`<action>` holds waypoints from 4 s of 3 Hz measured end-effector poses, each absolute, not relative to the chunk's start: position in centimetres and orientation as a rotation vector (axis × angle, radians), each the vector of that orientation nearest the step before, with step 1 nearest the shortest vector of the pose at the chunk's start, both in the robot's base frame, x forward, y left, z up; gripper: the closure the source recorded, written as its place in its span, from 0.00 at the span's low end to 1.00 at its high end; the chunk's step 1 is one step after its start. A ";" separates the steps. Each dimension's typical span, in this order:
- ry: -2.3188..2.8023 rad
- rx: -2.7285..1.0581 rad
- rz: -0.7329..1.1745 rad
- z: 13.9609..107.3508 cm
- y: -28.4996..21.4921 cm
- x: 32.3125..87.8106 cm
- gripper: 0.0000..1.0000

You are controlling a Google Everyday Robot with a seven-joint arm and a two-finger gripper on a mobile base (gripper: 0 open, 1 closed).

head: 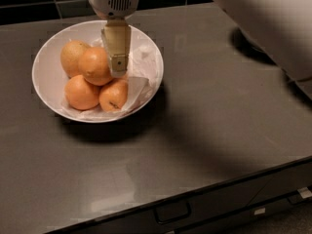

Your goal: Pick orange from white bowl

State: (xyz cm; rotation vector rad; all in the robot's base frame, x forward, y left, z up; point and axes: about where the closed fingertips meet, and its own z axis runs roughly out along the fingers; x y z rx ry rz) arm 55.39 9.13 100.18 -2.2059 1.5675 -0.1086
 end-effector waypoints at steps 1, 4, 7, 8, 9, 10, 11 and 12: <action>1.588 -2.212 -0.083 99.1 9.1 55.8 0.00; 1.594 -2.266 0.017 96.2 10.7 56.8 0.02; 1.577 -2.287 0.057 95.1 11.8 57.2 0.06; 1.577 -2.290 0.067 94.9 11.8 57.0 0.11; 1.576 -2.291 0.073 94.8 11.8 57.0 0.10; 1.570 -2.298 0.083 94.7 12.0 56.9 0.10; 1.557 -2.307 0.098 94.4 12.4 56.8 0.10; 1.541 -2.314 0.115 94.1 12.9 56.3 0.10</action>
Offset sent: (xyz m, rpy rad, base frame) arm 0.0102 0.0041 -0.0405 -0.0107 0.1158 0.0036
